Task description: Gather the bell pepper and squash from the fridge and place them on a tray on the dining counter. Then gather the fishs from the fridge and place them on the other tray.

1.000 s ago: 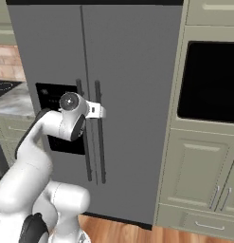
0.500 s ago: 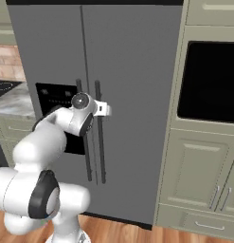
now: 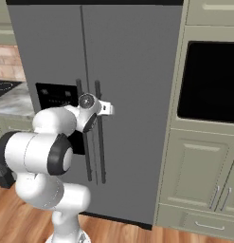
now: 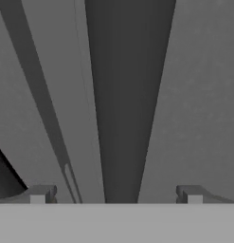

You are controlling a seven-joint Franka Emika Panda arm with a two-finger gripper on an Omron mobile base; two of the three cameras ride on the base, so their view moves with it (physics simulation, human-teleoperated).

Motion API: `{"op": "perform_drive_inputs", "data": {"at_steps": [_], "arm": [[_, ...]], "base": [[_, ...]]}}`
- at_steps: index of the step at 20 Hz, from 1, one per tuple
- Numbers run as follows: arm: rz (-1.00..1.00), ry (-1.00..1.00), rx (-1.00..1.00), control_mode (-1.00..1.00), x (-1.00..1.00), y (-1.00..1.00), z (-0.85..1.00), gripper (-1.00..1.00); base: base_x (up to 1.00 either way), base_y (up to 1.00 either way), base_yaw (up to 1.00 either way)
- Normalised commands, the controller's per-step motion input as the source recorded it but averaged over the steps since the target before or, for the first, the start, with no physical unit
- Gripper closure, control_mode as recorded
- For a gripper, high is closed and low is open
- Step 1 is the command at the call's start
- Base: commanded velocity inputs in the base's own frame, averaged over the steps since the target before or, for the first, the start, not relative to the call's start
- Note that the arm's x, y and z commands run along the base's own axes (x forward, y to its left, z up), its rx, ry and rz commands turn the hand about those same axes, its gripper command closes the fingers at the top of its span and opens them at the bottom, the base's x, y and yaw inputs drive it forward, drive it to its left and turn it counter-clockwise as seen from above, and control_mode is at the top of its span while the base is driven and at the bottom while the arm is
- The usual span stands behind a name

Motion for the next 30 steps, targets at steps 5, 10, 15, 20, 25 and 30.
{"op": "perform_drive_inputs", "data": {"at_steps": [5,10,15,20,25,30], "arm": [[0.0,0.0,0.0,-1.0,0.56,-0.07,-0.15,-1.0],[0.01,0.0,0.0,-1.0,0.57,-0.01,-0.25,-1.0],[0.0,0.03,0.04,-1.0,0.42,-0.37,-0.15,1.0],[-0.07,0.13,0.17,-1.0,0.0,-1.0,-0.1,1.0],[-0.07,0.12,0.23,-1.0,-0.05,-1.0,-0.05,1.0],[-0.04,0.11,0.27,-1.0,-0.31,-1.0,0.0,1.0]], "base": [[0.0,0.0,0.0],[0.0,0.0,0.0],[0.0,0.0,0.0],[0.0,0.0,0.0],[0.0,0.0,0.0],[0.0,0.0,0.0]]}}
